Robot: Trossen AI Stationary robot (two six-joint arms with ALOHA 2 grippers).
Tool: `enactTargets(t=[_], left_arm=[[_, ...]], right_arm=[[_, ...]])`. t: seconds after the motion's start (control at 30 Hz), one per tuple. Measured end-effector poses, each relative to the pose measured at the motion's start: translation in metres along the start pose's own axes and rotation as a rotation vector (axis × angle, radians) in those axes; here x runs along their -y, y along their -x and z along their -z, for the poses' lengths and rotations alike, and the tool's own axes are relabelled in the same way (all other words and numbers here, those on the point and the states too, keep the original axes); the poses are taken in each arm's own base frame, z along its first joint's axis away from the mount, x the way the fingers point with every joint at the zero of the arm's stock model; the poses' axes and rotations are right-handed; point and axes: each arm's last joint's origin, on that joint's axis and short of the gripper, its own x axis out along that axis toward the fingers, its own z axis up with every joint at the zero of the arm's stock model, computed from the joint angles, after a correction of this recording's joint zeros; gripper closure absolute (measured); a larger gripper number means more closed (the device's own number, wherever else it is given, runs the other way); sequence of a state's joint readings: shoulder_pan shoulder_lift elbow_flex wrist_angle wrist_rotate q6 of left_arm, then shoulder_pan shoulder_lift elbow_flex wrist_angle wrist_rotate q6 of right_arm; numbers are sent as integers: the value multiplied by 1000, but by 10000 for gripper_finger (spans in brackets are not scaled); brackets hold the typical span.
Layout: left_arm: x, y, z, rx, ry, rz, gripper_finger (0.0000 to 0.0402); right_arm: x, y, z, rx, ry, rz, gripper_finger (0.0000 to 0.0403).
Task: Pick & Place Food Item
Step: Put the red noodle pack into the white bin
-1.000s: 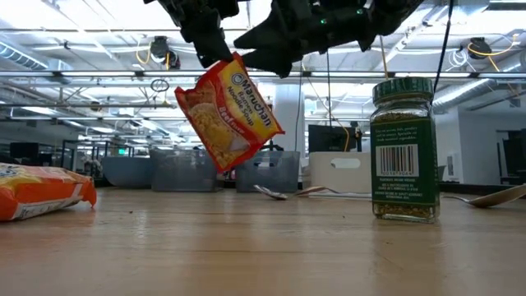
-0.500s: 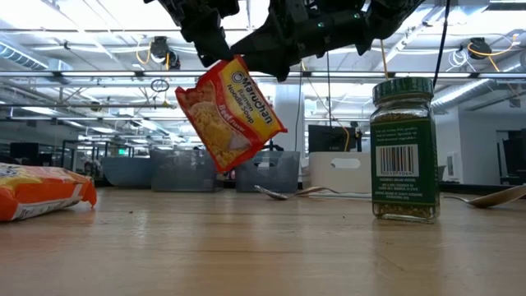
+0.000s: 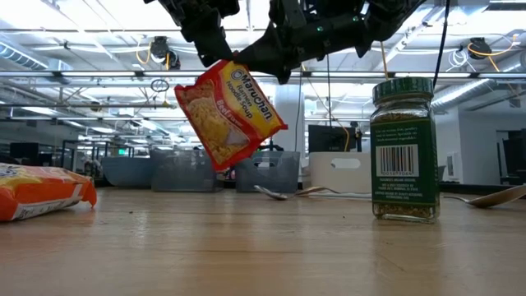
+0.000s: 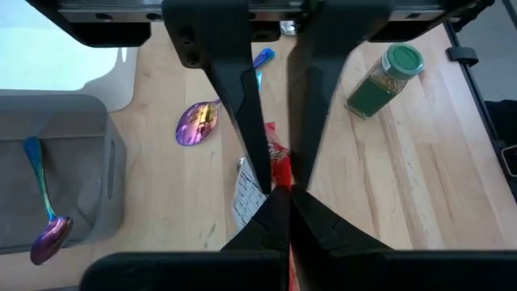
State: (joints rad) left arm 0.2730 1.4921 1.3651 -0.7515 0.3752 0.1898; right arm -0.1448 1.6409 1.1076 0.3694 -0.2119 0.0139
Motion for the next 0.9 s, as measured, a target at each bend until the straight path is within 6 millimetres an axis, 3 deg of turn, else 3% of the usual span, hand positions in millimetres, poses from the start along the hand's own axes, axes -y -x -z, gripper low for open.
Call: enactTargets(t=[0.17,0.5,0.9], left_arm=[[0,0,0,1,-3,0,401],[-1,0,-1,9,-14,-7,397],[-2,1,-9,81,-4,-25,294]], right_arm=[[0,0,0,-1,0,-1,396],[0,0,1,-7,20,0,402],[0,0,5,-47,16,-2,403]])
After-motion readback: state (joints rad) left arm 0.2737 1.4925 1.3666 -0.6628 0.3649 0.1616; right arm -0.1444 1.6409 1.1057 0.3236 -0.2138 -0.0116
